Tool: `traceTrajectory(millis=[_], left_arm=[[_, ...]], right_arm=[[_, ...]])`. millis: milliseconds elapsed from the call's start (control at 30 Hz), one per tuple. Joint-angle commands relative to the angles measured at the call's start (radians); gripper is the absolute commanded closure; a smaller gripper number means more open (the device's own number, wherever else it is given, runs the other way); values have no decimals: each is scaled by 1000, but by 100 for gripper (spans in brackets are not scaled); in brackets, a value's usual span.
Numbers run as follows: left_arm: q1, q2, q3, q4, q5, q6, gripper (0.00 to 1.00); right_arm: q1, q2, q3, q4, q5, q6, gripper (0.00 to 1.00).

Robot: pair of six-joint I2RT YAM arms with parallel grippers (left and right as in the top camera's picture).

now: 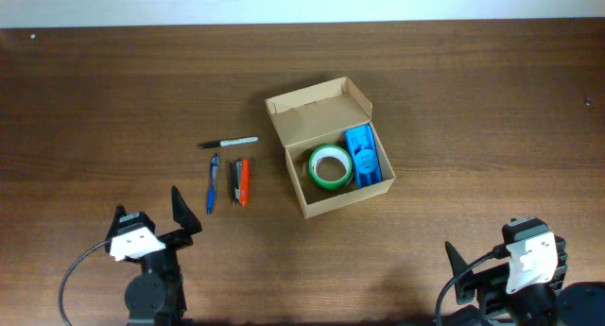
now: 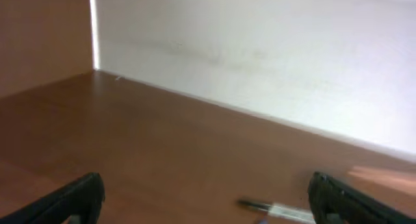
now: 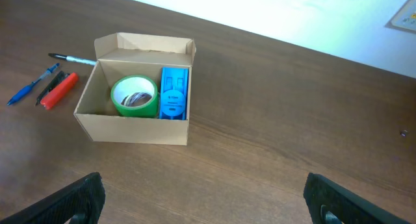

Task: Pack container
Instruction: 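Move the left gripper over the red stapler left of the box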

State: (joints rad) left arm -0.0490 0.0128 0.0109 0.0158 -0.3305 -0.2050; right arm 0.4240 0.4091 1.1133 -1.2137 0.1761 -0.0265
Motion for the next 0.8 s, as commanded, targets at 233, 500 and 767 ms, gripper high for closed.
traceTrajectory(millis=[233, 500, 767], left_arm=[[6, 33, 67, 62, 126, -148, 0], [6, 268, 303, -55, 126, -150, 0], [6, 692, 766, -326, 310, -150, 0]], right_arm=[[-8, 3, -5, 5, 19, 9, 1], [-8, 3, -5, 6, 19, 9, 1], [-8, 3, -5, 6, 19, 9, 1]])
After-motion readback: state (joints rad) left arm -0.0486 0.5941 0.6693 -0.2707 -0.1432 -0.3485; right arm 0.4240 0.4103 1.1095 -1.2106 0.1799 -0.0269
